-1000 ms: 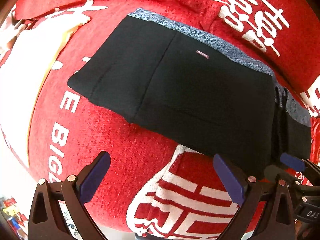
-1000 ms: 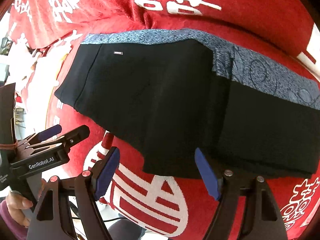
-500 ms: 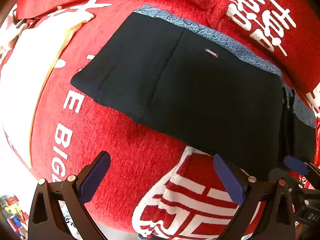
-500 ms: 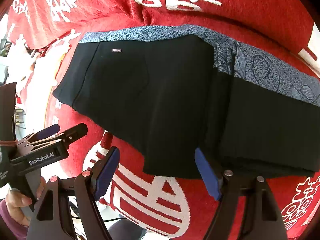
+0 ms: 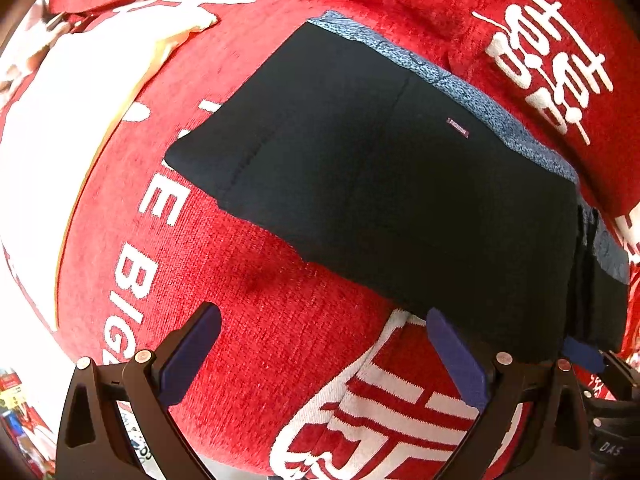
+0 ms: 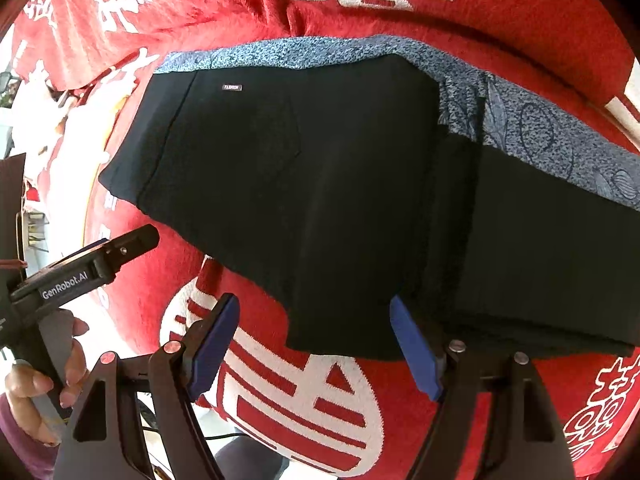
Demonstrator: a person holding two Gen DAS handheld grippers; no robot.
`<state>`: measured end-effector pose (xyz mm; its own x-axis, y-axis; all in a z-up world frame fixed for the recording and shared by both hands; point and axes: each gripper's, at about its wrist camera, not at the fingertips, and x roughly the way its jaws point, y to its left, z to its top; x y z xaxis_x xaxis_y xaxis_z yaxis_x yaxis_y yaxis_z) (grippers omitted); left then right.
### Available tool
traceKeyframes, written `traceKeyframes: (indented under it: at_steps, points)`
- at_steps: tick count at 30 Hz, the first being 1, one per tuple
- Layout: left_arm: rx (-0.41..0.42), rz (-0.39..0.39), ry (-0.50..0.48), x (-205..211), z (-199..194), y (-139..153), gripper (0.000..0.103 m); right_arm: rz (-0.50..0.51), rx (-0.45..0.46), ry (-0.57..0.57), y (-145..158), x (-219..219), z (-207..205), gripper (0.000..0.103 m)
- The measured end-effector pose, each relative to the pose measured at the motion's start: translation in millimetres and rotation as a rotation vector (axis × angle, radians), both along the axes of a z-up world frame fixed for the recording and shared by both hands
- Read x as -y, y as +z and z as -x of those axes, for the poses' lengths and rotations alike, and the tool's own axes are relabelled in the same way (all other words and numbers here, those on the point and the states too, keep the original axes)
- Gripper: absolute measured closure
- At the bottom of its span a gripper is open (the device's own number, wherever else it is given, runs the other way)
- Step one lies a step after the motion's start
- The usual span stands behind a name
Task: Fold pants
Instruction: 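Move both grippers over the folded black pants toward one short end, then grasp the short end of the folded pants with the left gripper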
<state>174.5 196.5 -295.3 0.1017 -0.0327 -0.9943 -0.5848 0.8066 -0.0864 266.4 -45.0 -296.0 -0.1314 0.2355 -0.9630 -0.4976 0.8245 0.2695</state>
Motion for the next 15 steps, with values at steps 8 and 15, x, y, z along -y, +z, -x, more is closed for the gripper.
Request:
traceKeyframes:
  at_steps: [8, 15]
  points:
    - [0.172, 0.123, 0.137, -65, 17, 9, 0.000, 0.005, -0.003, 0.009, -4, -8, 2, 0.023]
    - [0.289, 0.214, 0.221, -94, 28, 2, 0.000, 0.011, 0.002, 0.016, -8, -12, 0, 0.023]
